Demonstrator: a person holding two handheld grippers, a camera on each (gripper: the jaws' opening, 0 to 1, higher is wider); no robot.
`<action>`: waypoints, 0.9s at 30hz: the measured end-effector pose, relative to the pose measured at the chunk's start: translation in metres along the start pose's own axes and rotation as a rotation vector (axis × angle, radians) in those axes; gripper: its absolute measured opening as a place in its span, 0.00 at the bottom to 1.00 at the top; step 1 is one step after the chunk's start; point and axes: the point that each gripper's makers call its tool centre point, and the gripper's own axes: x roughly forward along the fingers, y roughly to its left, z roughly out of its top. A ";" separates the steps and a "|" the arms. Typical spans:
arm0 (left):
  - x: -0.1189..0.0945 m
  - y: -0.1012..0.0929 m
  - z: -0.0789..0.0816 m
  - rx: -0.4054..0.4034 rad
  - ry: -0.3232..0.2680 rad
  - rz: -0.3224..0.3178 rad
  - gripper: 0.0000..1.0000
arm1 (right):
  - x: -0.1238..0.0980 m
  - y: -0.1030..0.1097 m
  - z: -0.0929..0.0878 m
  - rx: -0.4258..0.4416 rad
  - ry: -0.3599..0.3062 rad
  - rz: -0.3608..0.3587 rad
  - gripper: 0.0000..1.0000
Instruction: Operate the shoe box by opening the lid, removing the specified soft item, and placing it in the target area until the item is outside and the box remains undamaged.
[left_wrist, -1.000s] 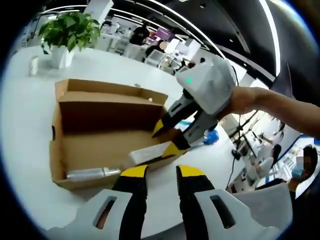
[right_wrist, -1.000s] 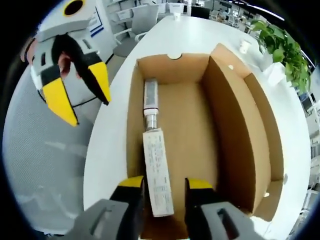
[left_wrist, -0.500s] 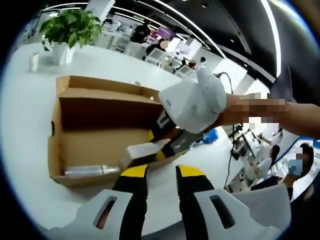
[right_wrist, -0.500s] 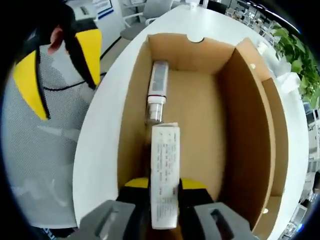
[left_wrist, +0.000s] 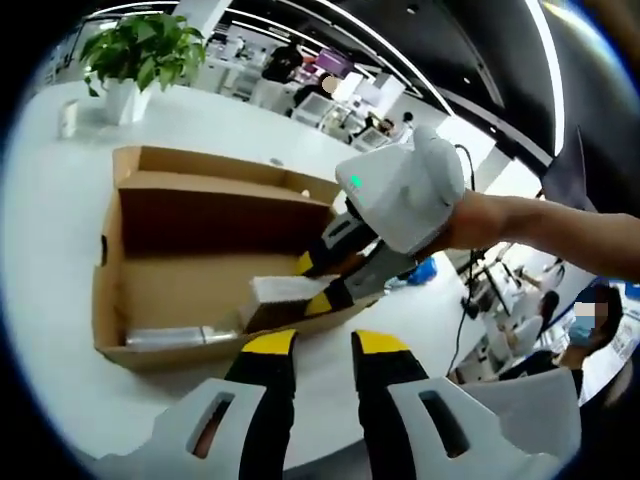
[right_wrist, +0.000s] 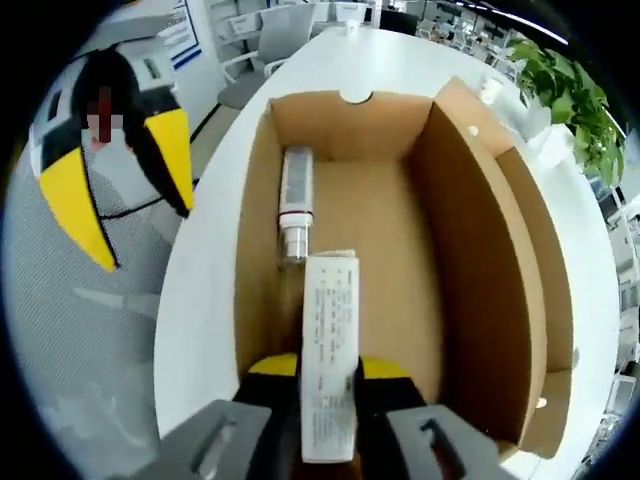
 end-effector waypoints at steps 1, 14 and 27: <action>0.000 0.000 0.000 -0.002 0.001 0.000 0.20 | 0.000 0.000 0.000 0.000 0.000 0.000 0.16; 0.000 0.001 0.002 -0.010 -0.008 -0.001 0.20 | -0.022 0.000 0.007 -0.026 -0.009 -0.046 0.16; 0.001 -0.002 0.000 -0.012 -0.004 -0.010 0.20 | -0.054 0.000 0.024 -0.081 -0.020 -0.125 0.16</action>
